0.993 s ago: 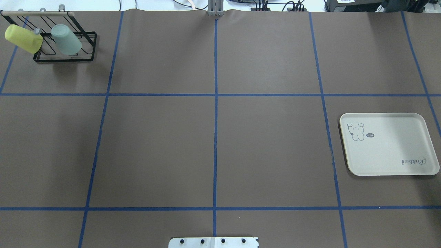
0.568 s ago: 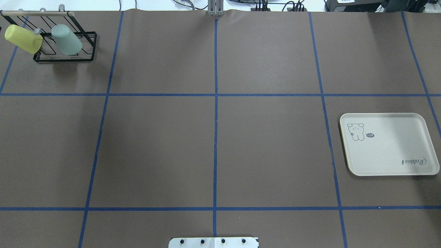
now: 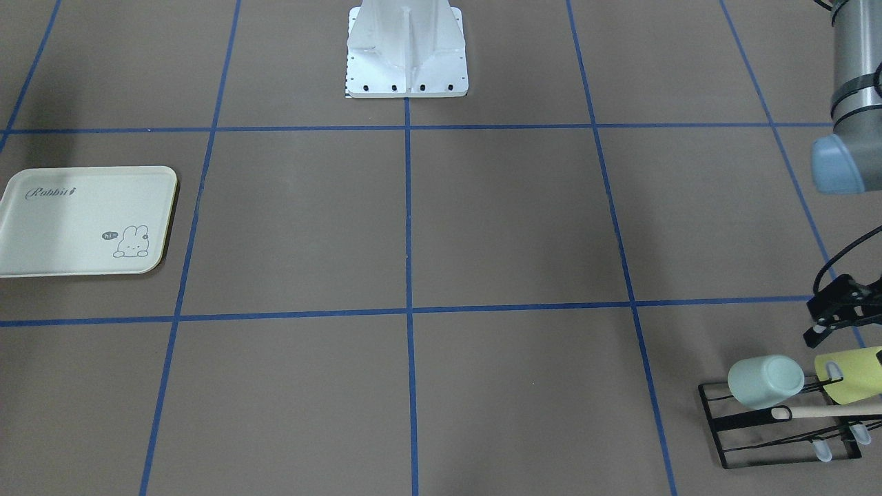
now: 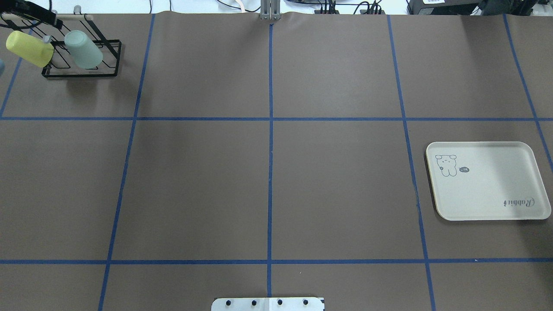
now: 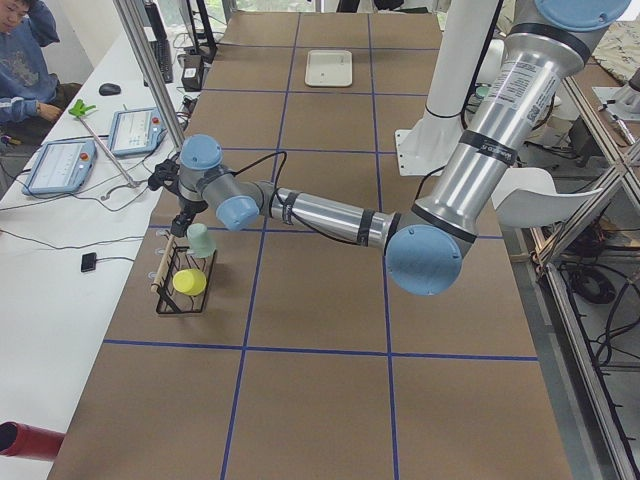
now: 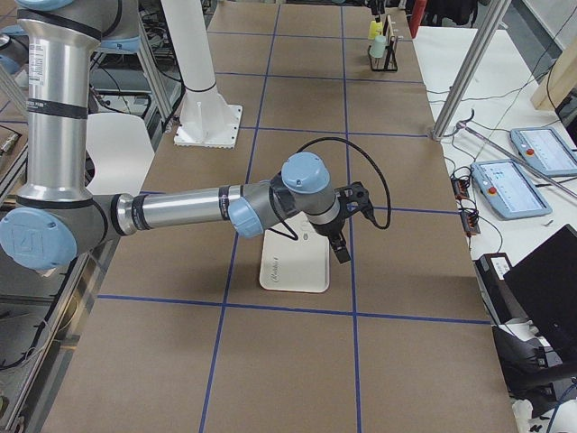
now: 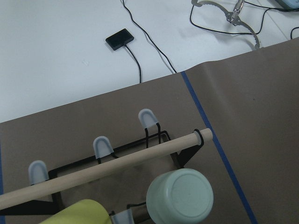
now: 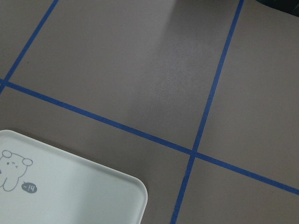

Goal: Left arm grabs green cup and hands to right arm on tray

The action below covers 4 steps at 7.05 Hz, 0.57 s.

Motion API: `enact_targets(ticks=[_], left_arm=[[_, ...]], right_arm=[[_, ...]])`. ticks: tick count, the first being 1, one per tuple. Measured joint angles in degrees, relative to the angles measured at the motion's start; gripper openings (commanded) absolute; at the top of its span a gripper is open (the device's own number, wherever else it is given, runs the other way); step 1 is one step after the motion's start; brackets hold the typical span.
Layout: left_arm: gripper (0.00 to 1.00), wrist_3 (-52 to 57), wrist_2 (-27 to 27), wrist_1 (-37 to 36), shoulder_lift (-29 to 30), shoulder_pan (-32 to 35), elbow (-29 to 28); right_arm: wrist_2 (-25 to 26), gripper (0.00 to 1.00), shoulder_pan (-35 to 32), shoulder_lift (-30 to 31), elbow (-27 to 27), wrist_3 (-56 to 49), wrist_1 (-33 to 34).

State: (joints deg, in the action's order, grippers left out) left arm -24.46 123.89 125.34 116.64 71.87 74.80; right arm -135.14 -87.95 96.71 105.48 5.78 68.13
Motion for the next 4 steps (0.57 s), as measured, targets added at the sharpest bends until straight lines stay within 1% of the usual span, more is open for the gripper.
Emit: enact_targets(ticks=[1, 4], left_arm=[[1.00, -0.4, -3.7, 0.3, 0.7, -2.9, -1.7], [1.00, -0.3, -9.4, 0.5, 1.4, -6.0, -4.0]], right_arm=[[-0.2, 1.00, 0.0, 0.0, 0.0, 0.0, 0.0], [-0.3, 1.00, 0.1, 0.1, 0.0, 0.0, 0.0]])
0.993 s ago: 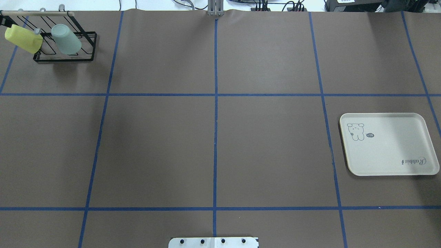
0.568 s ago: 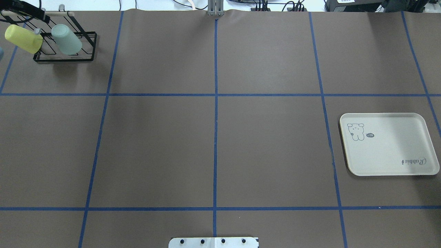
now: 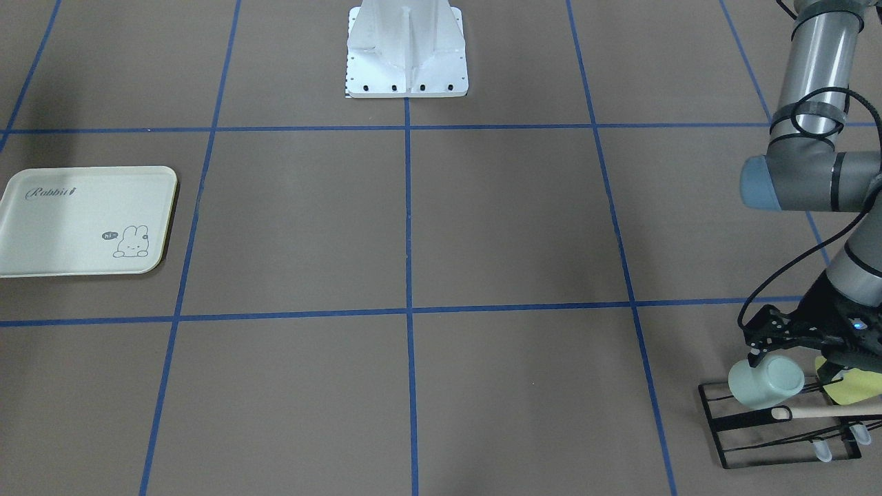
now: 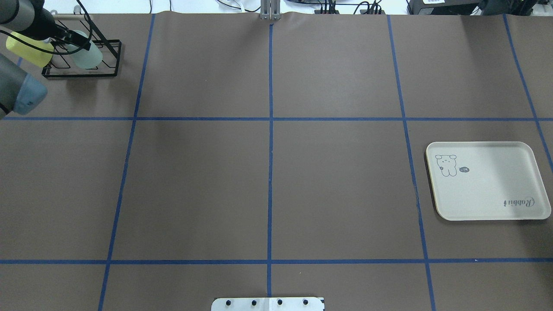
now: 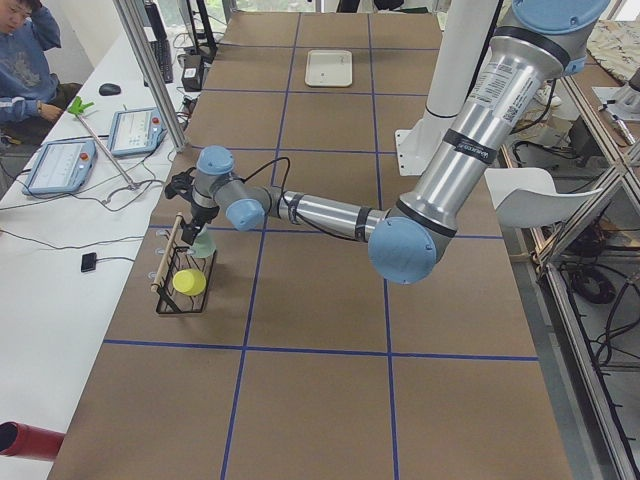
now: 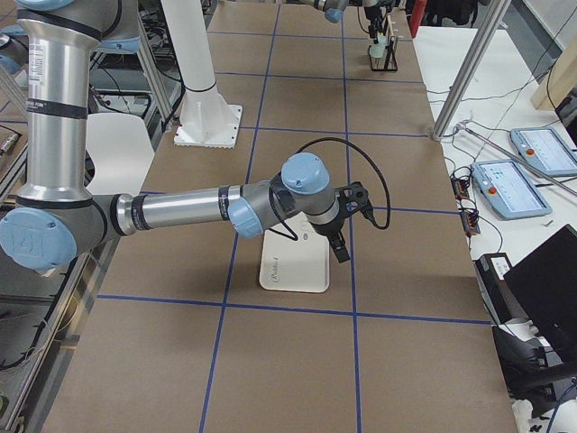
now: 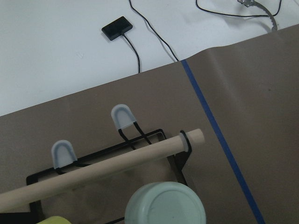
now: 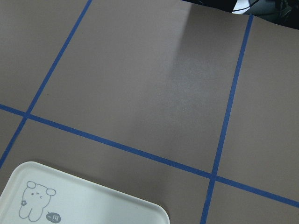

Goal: Left arm grabs green cup and hands to right arm on tray

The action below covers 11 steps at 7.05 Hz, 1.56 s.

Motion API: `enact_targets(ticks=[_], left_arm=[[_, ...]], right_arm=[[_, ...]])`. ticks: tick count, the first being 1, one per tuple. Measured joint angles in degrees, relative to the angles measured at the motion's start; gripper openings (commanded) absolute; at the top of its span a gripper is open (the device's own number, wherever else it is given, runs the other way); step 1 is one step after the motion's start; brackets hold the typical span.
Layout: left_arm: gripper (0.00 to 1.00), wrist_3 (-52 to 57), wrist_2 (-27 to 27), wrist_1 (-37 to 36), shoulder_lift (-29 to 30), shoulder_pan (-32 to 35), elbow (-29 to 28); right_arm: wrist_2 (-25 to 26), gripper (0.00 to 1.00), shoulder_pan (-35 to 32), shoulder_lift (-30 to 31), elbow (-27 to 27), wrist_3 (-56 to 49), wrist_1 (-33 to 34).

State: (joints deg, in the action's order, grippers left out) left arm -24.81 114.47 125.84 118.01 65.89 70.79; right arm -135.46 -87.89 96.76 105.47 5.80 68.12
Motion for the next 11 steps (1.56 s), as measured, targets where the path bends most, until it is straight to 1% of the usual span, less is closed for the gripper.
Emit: enact_targets(ticks=[2, 3, 4, 5, 8, 9, 10, 11], left_arm=[[1.00, 0.0, -2.7, -0.5, 1.1, -0.9, -1.1], [0.93, 0.0, -3.1, -0.6, 1.7, -1.0, -2.0], [0.75, -0.1, -3.2, -0.7, 2.2, -1.2, -2.4], [0.65, -0.2, -3.3, -0.7, 2.5, -1.2, -2.6], [0.65, 0.0, -3.3, -0.6, 2.2, -1.3, -2.6], [0.62, 0.1, -3.3, -0.6, 1.9, -1.3, -2.6], [0.31, 0.2, -3.4, -0.6, 1.8, -1.4, -2.6], [0.03, 0.3, -3.4, -0.6, 1.7, -1.4, -2.5]], right_arm=[[0.0, 1.00, 0.0, 0.0, 0.0, 0.0, 0.0], [0.0, 1.00, 0.0, 0.0, 0.0, 0.0, 0.0], [0.0, 1.00, 0.0, 0.0, 0.0, 0.0, 0.0], [0.0, 1.00, 0.0, 0.0, 0.0, 0.0, 0.0], [-0.1, 1.00, 0.0, 0.0, 0.0, 0.0, 0.0], [-0.1, 1.00, 0.0, 0.0, 0.0, 0.0, 0.0], [-0.1, 1.00, 0.0, 0.0, 0.0, 0.0, 0.0], [-0.1, 1.00, 0.0, 0.0, 0.0, -0.1, 0.0]])
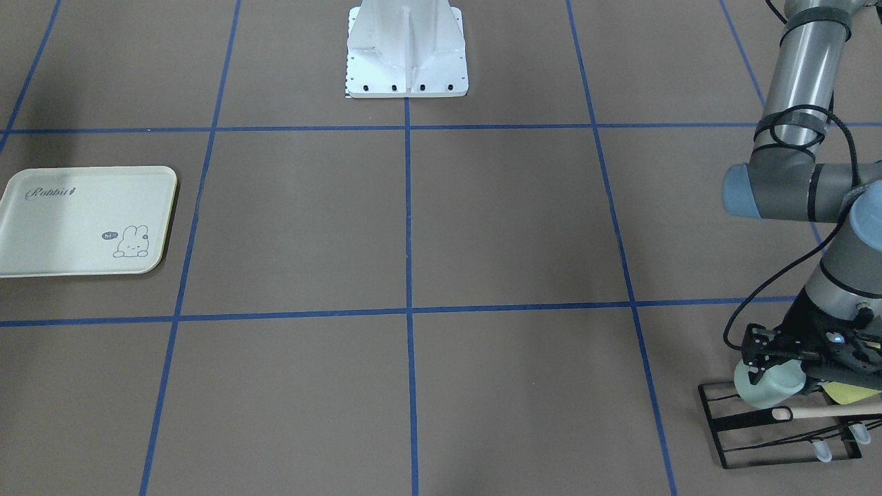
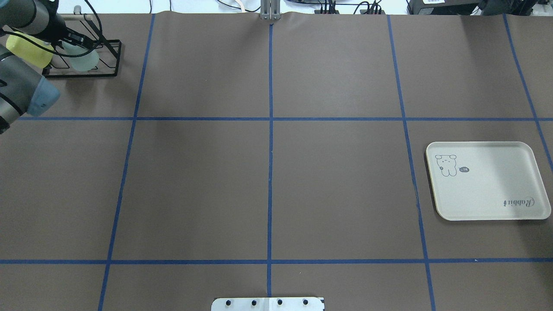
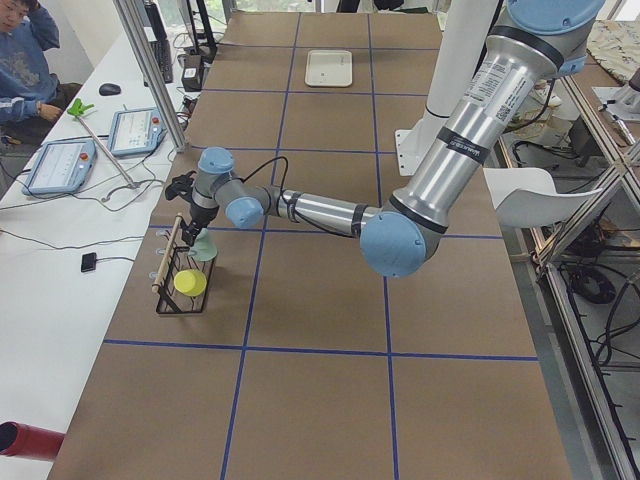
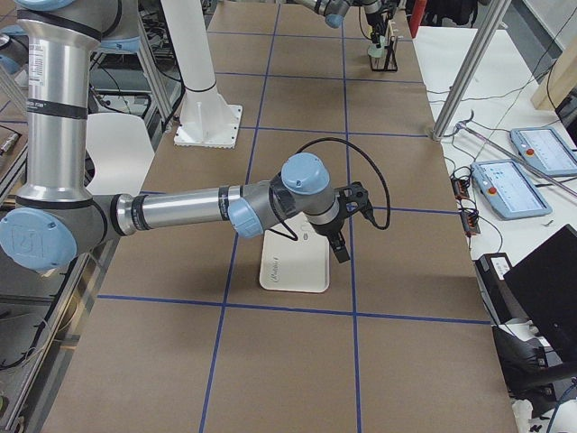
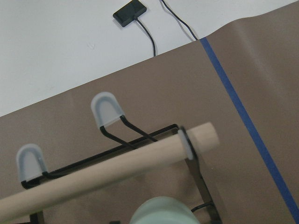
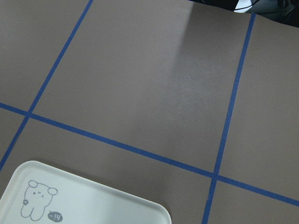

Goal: Left arm grabs green cup and hands to right arm on tray

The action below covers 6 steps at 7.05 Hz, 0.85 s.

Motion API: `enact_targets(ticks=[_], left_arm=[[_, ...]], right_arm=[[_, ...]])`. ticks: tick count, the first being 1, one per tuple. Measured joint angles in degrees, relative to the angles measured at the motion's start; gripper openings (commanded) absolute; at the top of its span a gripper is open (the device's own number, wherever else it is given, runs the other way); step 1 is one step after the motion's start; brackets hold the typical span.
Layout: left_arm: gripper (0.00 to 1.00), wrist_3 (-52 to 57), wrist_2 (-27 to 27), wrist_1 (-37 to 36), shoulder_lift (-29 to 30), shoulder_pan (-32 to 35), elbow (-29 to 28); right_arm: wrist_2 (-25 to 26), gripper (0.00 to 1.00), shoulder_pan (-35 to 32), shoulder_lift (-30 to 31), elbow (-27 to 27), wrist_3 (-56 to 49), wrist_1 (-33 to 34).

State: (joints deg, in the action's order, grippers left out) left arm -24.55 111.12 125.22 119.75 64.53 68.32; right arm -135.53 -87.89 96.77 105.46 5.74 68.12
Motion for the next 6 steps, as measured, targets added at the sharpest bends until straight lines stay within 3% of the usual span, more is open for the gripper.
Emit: enact_targets(ticks=[4, 6], left_arm=[[0.00, 0.0, 0.7, -0.3, 0.0, 0.7, 3.3], [0.00, 0.1, 4.5, -2.6, 0.0, 3.0, 5.8]], right_arm=[[0.0, 1.00, 0.0, 0.0, 0.0, 0.0, 0.0], [0.0, 1.00, 0.0, 0.0, 0.0, 0.0, 0.0]])
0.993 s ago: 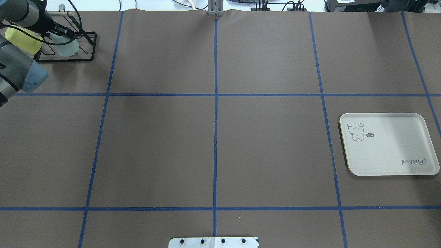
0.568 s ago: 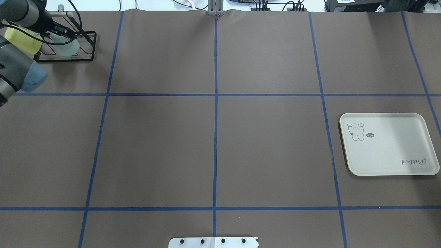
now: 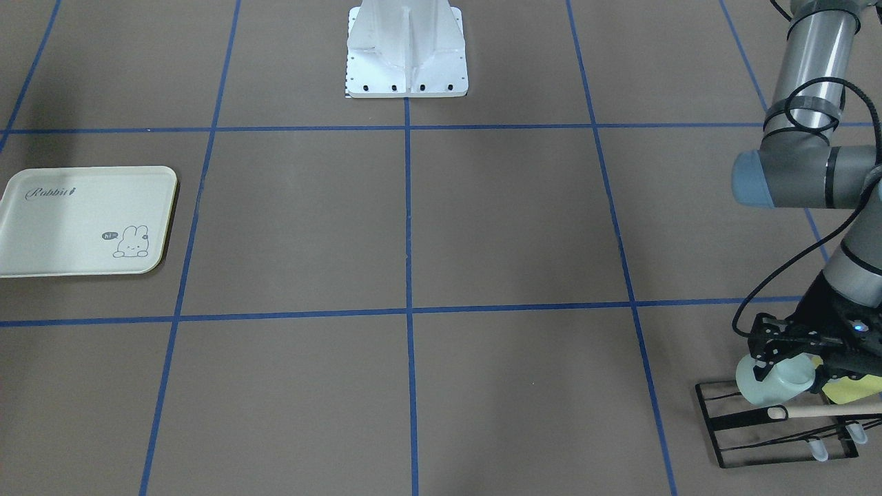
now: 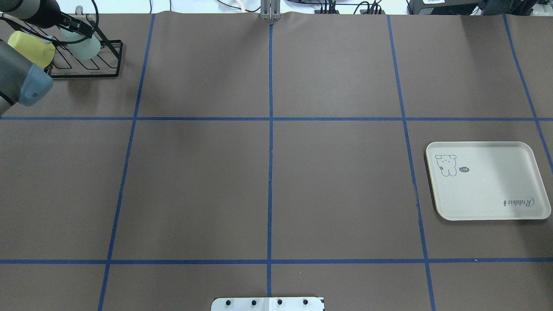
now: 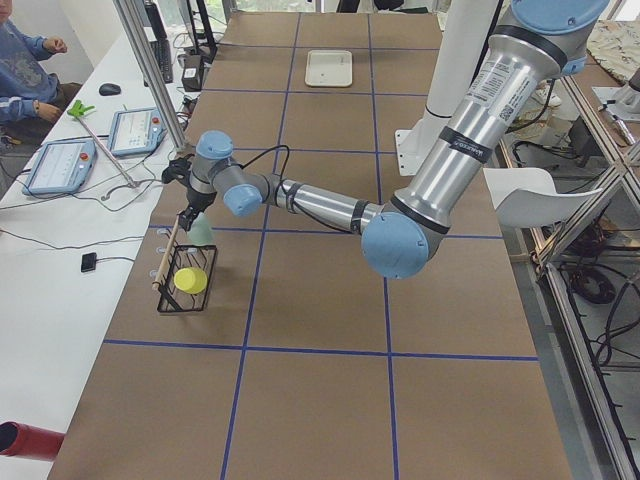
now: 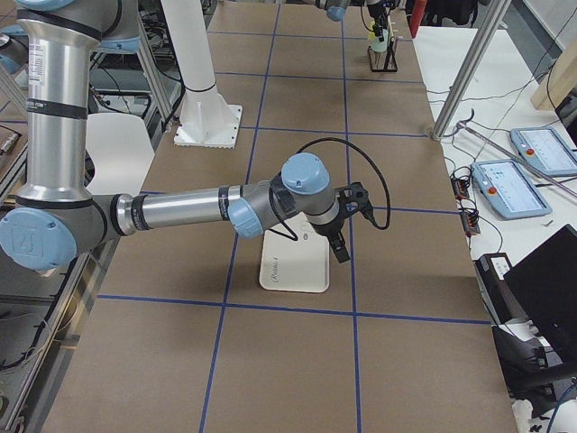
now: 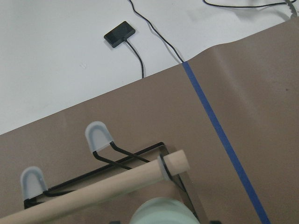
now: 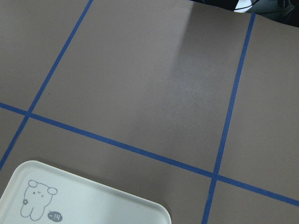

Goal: Left arm grabs green cup and hands to right arm on tray

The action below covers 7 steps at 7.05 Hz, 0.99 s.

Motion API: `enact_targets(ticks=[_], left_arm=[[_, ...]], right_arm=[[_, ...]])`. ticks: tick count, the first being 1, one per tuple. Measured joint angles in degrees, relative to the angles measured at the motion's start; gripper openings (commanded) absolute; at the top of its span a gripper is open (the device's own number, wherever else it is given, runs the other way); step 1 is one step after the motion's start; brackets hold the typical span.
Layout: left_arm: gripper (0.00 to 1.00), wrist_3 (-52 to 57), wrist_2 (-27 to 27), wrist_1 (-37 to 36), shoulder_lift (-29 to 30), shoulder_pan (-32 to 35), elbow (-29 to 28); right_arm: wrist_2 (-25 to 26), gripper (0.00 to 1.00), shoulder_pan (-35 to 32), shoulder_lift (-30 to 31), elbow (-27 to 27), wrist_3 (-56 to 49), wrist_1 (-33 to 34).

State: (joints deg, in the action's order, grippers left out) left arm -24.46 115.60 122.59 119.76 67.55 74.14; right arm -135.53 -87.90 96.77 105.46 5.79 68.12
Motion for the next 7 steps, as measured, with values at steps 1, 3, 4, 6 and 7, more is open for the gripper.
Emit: enact_targets(ticks=[1, 3, 4, 6, 7], left_arm=[[0.00, 0.0, 2.8, -1.3, -0.1, 1.7, 1.6], [0.00, 0.0, 8.1, -3.0, -0.9, 4.2, 5.0], [0.00, 0.0, 10.4, -4.1, -1.1, 5.4, 6.9], [0.00, -0.2, 14.8, -7.1, -2.5, 7.3, 12.6], [0.00, -1.2, 16.8, -9.0, -3.5, 7.8, 16.2]], right_arm=[[0.0, 1.00, 0.0, 0.0, 0.0, 0.0, 0.0], [0.0, 1.00, 0.0, 0.0, 0.0, 0.0, 0.0], [0.0, 1.00, 0.0, -0.1, 0.0, 0.0, 0.0], [0.0, 1.00, 0.0, -0.1, 0.0, 0.0, -0.1], [-0.1, 1.00, 0.0, -0.1, 0.0, 0.1, -0.1]])
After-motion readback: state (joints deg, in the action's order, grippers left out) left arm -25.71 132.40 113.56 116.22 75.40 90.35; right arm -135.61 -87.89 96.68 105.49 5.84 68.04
